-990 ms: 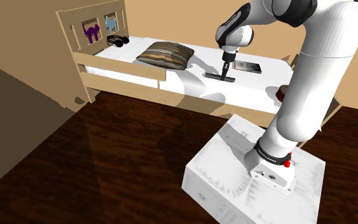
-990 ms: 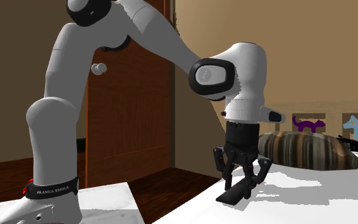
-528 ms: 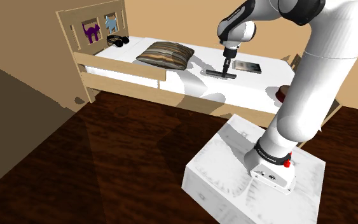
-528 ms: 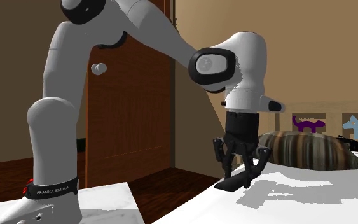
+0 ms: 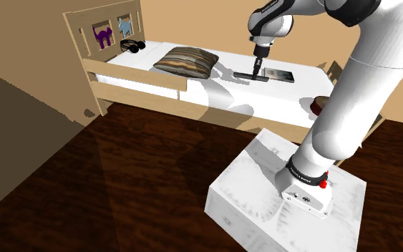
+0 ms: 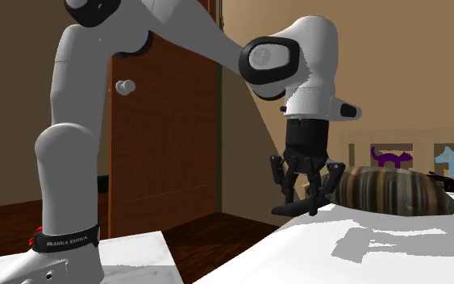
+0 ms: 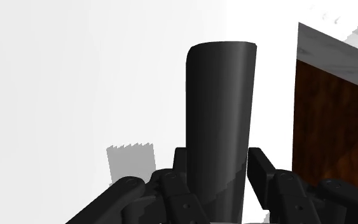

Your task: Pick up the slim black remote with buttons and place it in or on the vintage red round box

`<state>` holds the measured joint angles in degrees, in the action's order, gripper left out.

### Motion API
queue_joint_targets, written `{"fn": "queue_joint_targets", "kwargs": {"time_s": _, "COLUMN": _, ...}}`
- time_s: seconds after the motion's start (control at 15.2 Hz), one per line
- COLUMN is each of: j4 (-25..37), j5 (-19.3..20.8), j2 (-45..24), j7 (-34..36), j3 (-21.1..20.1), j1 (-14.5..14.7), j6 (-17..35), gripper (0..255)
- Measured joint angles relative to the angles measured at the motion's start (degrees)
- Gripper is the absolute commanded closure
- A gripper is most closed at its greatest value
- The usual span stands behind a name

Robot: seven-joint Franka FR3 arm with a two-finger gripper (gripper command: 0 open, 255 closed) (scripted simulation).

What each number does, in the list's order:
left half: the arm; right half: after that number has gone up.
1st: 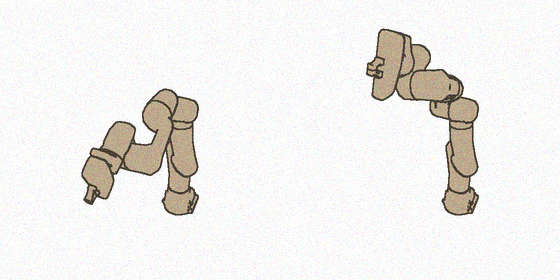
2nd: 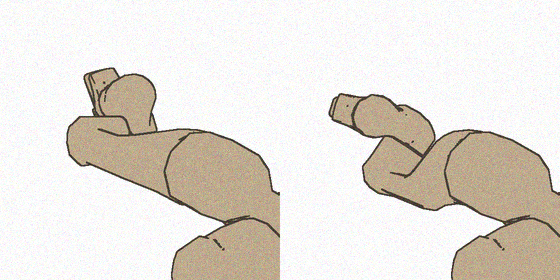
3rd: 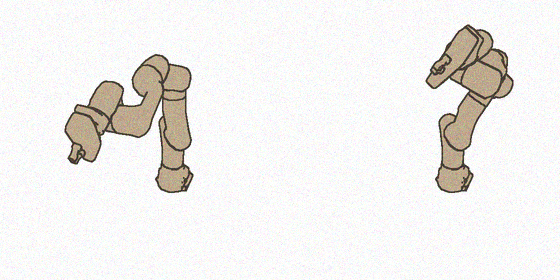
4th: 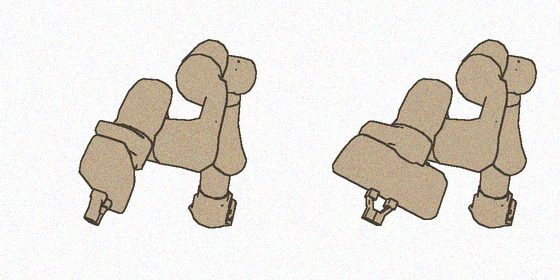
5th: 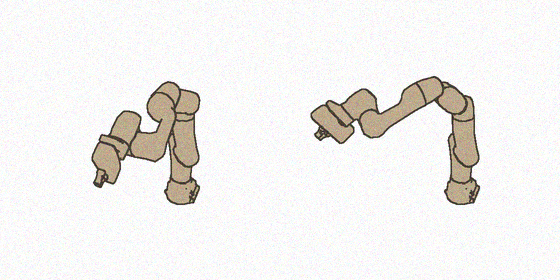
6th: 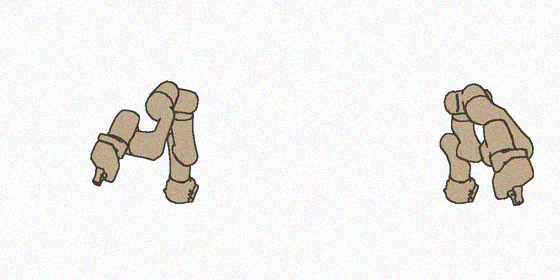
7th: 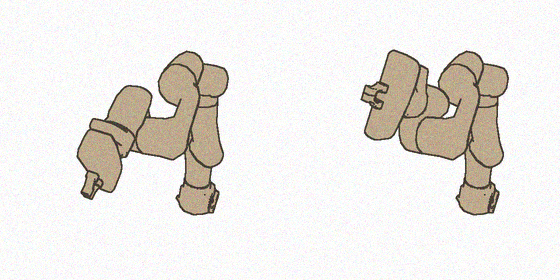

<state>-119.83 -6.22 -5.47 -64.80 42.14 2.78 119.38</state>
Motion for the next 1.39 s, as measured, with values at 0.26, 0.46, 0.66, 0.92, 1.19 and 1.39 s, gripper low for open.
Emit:
{"fn": "queue_joint_targets", "kwargs": {"time_s": 0.26, "j4": 1.83, "j5": 1.38, "j2": 1.63, "j7": 1.19, "j3": 0.06, "j1": 0.33, "j6": -2.96, "gripper": 255}}
{"fn": "queue_joint_targets", "kwargs": {"time_s": 0.46, "j4": 2.9, "j5": 2.42, "j2": 2.96, "j7": 1.99, "j3": 0.07, "j1": 0.52, "j6": -4.97, "gripper": 255}}
{"fn": "queue_joint_targets", "kwargs": {"time_s": 0.66, "j4": 4.39, "j5": 3.03, "j2": 3.72, "j7": 2.45, "j3": 0.07, "j1": 0.6, "j6": -7.0, "gripper": 255}}
{"fn": "queue_joint_targets", "kwargs": {"time_s": 0.92, "j4": 0.2, "j5": 6.77, "j2": 8.54, "j7": 1.7, "j3": 1.34, "j1": -0.66, "j6": -6.38, "gripper": 255}}
{"fn": "queue_joint_targets", "kwargs": {"time_s": 1.19, "j4": -5.03, "j5": 12.12, "j2": 15.16, "j7": 1.03, "j3": 2.53, "j1": -3.05, "j6": -6.11, "gripper": 255}}
{"fn": "queue_joint_targets", "kwargs": {"time_s": 1.39, "j4": -8.42, "j5": 16.19, "j2": 20.06, "j7": -0.03, "j3": 3.35, "j1": -5.7, "j6": -6.43, "gripper": 255}}
